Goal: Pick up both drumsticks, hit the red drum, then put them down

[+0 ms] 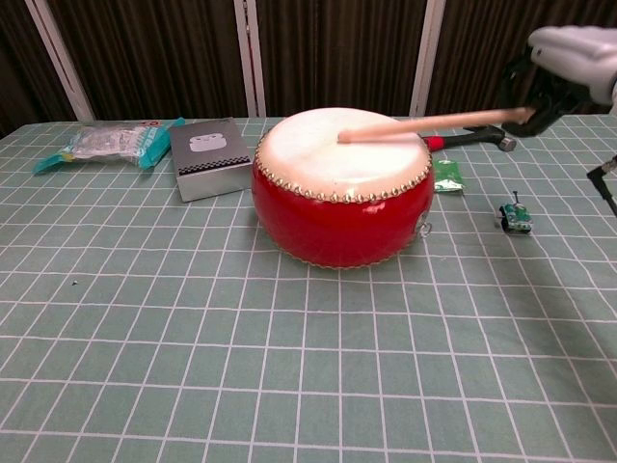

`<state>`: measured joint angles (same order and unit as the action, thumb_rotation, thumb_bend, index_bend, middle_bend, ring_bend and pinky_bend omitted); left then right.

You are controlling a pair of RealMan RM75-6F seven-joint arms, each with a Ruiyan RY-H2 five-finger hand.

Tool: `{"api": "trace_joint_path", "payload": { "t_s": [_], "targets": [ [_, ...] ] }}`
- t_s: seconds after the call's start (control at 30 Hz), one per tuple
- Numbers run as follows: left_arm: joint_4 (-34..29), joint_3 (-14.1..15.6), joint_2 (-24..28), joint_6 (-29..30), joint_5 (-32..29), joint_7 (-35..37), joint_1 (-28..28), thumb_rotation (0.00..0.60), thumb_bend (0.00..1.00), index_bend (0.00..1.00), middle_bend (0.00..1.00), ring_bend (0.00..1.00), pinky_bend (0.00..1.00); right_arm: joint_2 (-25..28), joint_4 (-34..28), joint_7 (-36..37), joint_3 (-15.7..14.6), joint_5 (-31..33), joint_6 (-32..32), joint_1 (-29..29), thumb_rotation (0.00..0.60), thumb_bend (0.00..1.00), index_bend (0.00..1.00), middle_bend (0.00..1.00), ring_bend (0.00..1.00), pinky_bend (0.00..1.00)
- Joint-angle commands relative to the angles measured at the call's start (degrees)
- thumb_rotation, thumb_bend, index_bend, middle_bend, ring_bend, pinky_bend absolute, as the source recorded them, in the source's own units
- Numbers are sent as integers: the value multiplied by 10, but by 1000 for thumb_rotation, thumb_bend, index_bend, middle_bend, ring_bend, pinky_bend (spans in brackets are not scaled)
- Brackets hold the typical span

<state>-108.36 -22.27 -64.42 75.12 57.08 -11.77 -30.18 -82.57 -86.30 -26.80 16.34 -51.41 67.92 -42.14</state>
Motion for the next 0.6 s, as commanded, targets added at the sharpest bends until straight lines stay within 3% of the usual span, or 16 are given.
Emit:
{"api": "trace_joint_path", "payload": {
  "t_s": [0.03,0.33,0.6],
  "targets": [
    [-2,1,1,5,5,-1,1,600,485,746,1000,1000,1000,37,-40,74,52,-20,55,24,600,564,948,985,1000,1000],
    [3,3,-4,-11,11,-18,-18,600,484,746,1000,1000,1000,82,-60,102,74,-24,82,55,600,564,948,985,1000,1000],
    [76,0,-41,-88,-46,-81,-90,600,485,747,1000,1000,1000,98,-60,110,81,-16,88,70,600,564,948,985,1000,1000]
  ]
}}
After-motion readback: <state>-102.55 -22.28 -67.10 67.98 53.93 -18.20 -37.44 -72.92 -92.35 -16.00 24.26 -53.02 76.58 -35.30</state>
